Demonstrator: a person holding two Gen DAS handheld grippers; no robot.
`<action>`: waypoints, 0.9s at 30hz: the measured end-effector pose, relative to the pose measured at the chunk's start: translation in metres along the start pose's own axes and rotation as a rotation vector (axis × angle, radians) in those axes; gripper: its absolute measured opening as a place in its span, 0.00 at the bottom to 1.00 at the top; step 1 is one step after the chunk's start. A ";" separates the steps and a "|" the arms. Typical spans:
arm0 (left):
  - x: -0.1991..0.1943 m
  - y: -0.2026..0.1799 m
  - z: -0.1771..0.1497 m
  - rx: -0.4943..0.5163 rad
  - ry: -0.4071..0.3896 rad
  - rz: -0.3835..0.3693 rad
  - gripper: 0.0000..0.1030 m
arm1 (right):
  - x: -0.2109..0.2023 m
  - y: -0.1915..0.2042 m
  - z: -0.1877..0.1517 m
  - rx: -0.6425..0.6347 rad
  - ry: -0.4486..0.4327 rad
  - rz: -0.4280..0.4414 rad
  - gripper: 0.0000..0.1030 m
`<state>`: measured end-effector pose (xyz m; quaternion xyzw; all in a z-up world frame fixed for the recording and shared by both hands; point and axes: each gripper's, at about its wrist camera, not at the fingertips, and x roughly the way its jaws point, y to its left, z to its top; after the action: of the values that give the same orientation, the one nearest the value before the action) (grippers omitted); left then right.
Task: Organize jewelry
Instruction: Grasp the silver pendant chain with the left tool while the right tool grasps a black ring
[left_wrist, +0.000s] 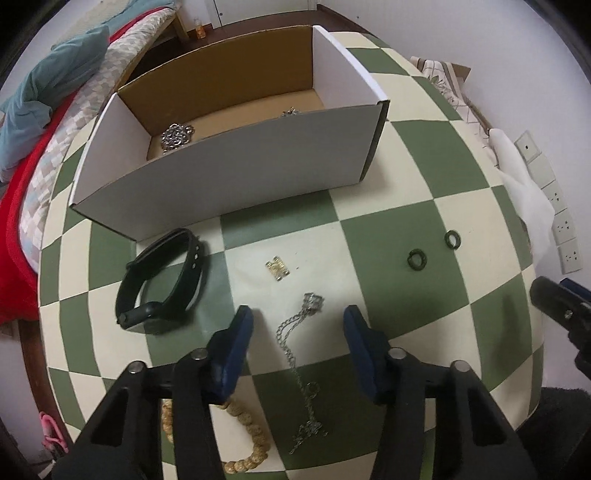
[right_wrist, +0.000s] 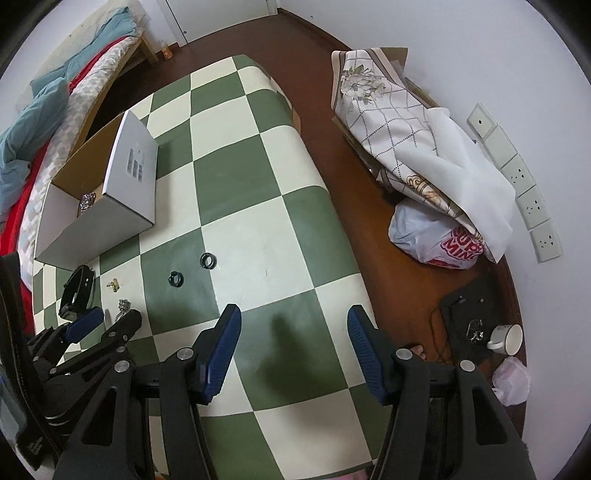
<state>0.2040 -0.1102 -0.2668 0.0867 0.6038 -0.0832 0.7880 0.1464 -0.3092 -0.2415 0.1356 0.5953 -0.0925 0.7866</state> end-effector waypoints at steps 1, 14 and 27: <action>0.000 0.000 0.001 -0.002 0.000 -0.010 0.34 | 0.001 0.000 0.001 0.004 0.001 0.003 0.60; -0.003 0.009 0.000 -0.015 -0.013 -0.024 0.07 | 0.008 0.015 0.000 -0.005 0.021 0.114 0.60; -0.005 0.042 -0.012 -0.076 -0.012 -0.002 0.07 | 0.040 0.096 0.006 -0.203 0.012 0.099 0.48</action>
<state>0.2010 -0.0663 -0.2637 0.0555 0.6017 -0.0617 0.7944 0.1926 -0.2196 -0.2688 0.0851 0.5988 0.0082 0.7963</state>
